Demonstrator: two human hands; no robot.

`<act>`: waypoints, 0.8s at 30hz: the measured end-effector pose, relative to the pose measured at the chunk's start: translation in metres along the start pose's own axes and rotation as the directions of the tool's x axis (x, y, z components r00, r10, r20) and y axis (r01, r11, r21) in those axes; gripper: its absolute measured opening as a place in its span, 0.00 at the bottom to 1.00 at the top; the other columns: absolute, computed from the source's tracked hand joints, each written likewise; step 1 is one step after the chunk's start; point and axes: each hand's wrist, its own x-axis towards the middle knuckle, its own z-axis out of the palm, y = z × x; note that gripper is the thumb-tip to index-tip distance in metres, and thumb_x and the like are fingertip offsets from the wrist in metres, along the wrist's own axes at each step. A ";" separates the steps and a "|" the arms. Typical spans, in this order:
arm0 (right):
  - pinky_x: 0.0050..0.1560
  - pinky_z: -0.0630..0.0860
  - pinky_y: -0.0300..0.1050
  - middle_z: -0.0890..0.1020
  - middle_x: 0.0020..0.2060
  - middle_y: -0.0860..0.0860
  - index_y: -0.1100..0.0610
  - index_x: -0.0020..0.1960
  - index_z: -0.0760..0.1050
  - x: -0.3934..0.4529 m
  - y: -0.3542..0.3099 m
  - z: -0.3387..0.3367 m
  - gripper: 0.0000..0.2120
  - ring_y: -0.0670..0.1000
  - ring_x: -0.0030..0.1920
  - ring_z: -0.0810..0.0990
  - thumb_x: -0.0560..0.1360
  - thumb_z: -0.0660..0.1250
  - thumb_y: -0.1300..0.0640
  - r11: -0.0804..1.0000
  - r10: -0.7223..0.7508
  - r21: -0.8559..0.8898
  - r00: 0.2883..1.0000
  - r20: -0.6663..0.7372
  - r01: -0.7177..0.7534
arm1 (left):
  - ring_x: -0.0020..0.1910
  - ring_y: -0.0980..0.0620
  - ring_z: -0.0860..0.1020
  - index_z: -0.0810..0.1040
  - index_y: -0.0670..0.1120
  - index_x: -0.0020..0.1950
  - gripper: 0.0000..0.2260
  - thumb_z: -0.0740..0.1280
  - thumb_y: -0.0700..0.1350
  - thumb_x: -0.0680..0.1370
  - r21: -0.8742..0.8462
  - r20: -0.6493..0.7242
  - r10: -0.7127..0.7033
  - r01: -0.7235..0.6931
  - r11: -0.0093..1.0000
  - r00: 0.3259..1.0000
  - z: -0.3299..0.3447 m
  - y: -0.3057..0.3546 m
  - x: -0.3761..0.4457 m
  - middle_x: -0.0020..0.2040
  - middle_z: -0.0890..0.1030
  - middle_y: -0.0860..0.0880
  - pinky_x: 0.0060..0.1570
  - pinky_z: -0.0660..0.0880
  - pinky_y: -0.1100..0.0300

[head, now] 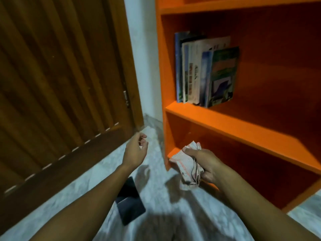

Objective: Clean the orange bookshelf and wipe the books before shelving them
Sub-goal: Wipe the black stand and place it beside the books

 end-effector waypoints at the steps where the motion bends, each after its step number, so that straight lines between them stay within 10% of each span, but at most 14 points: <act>1: 0.44 0.82 0.53 0.85 0.37 0.60 0.64 0.55 0.77 0.001 0.009 0.007 0.05 0.59 0.38 0.84 0.79 0.66 0.66 0.993 0.107 0.042 0.994 0.033 -0.108 | 0.53 0.48 0.79 0.75 0.48 0.60 0.09 0.67 0.43 0.80 0.051 0.044 -0.076 0.074 0.996 0.996 -0.008 -0.023 -0.011 0.55 0.79 0.48 0.54 0.76 0.54; 6: 0.62 0.69 0.66 0.81 0.45 0.64 0.66 0.61 0.75 0.020 0.043 0.034 0.10 0.63 0.59 0.78 0.82 0.61 0.65 0.958 0.278 0.044 0.957 0.085 -0.282 | 0.64 0.40 0.76 0.66 0.46 0.74 0.24 0.68 0.44 0.79 0.354 0.193 -0.485 0.400 0.845 0.853 -0.039 -0.128 -0.062 0.70 0.71 0.39 0.61 0.73 0.50; 12: 0.64 0.68 0.66 0.74 0.68 0.65 0.66 0.70 0.66 0.042 0.075 0.053 0.16 0.65 0.69 0.72 0.85 0.55 0.60 0.925 0.351 0.118 0.931 0.100 -0.361 | 0.67 0.38 0.73 0.59 0.43 0.79 0.28 0.65 0.41 0.81 0.444 0.244 -0.598 0.460 0.769 0.764 -0.041 -0.180 -0.086 0.72 0.70 0.37 0.59 0.70 0.54; 17: 0.53 0.76 0.74 0.74 0.67 0.68 0.64 0.72 0.65 0.055 0.082 0.040 0.20 0.69 0.64 0.75 0.84 0.58 0.57 0.895 0.399 0.145 0.902 0.164 -0.422 | 0.50 0.40 0.80 0.80 0.44 0.59 0.11 0.63 0.39 0.80 0.445 0.178 -0.609 0.488 0.751 0.773 -0.025 -0.198 -0.085 0.55 0.82 0.39 0.46 0.74 0.54; 24: 0.49 0.70 0.79 0.78 0.60 0.70 0.65 0.62 0.71 0.048 0.075 0.026 0.12 0.71 0.60 0.78 0.82 0.61 0.61 0.909 0.325 0.203 0.924 0.203 -0.364 | 0.42 0.45 0.78 0.82 0.43 0.50 0.07 0.64 0.40 0.81 0.319 0.078 -0.549 0.501 0.805 0.832 -0.014 -0.177 -0.085 0.44 0.83 0.42 0.43 0.69 0.57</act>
